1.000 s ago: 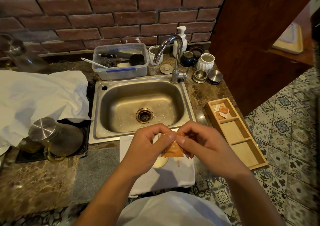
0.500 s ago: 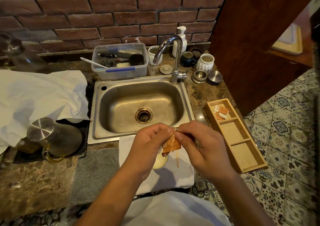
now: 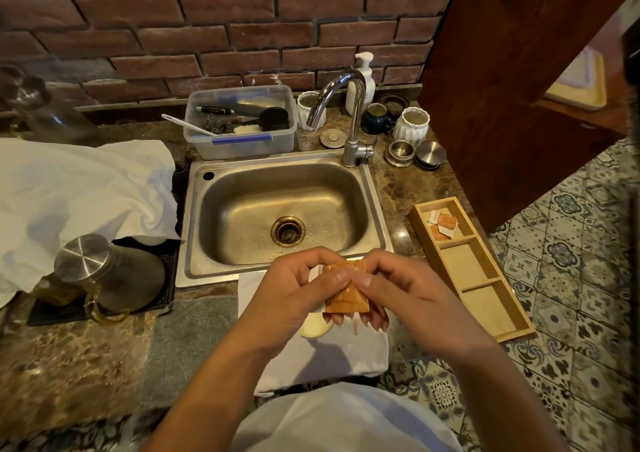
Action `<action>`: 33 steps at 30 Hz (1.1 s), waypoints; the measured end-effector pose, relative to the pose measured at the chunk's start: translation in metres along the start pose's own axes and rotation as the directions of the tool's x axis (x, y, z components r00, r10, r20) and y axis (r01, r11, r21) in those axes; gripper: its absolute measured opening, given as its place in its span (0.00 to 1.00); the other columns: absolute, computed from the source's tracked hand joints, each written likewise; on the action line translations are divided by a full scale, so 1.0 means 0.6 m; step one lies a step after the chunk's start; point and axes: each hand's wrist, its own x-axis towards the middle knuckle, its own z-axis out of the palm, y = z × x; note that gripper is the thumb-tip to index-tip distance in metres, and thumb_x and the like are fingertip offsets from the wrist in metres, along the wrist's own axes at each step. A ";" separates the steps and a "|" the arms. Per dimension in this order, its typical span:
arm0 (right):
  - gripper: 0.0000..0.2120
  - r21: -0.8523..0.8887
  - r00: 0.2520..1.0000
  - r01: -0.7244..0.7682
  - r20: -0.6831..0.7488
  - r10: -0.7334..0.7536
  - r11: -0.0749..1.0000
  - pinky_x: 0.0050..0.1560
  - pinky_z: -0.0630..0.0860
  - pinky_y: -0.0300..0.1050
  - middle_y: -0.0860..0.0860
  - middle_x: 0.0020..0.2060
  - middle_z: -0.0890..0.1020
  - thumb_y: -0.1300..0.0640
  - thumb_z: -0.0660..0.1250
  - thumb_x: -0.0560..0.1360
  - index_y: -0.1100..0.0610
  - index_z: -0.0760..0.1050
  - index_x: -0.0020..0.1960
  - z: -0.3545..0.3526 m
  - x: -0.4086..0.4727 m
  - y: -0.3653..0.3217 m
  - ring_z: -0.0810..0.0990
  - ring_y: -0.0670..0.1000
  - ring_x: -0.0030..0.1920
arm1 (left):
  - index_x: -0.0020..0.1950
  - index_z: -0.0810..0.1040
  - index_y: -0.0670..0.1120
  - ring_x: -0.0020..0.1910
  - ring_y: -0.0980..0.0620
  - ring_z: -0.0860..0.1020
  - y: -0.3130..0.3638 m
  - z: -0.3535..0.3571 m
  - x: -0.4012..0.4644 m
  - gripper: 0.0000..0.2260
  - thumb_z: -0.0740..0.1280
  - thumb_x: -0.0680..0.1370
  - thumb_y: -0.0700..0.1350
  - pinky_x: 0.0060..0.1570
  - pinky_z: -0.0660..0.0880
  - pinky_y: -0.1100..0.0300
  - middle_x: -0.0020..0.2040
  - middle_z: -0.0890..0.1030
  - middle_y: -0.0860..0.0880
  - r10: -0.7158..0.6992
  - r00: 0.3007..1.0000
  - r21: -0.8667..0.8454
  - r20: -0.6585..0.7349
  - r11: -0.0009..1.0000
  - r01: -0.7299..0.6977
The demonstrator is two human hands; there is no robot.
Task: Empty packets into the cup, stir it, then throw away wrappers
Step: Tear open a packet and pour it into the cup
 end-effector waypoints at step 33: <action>0.06 -0.418 0.889 0.210 -0.294 -0.350 0.884 0.44 0.75 0.32 0.39 0.41 0.81 0.50 0.64 0.80 0.48 0.79 0.52 0.021 -0.001 0.029 0.82 0.44 0.44 | 0.45 0.82 0.43 0.22 0.52 0.72 -0.011 0.022 0.006 0.08 0.70 0.76 0.47 0.25 0.69 0.62 0.30 0.79 0.42 -0.094 0.994 -0.170 -0.053 0.982 0.084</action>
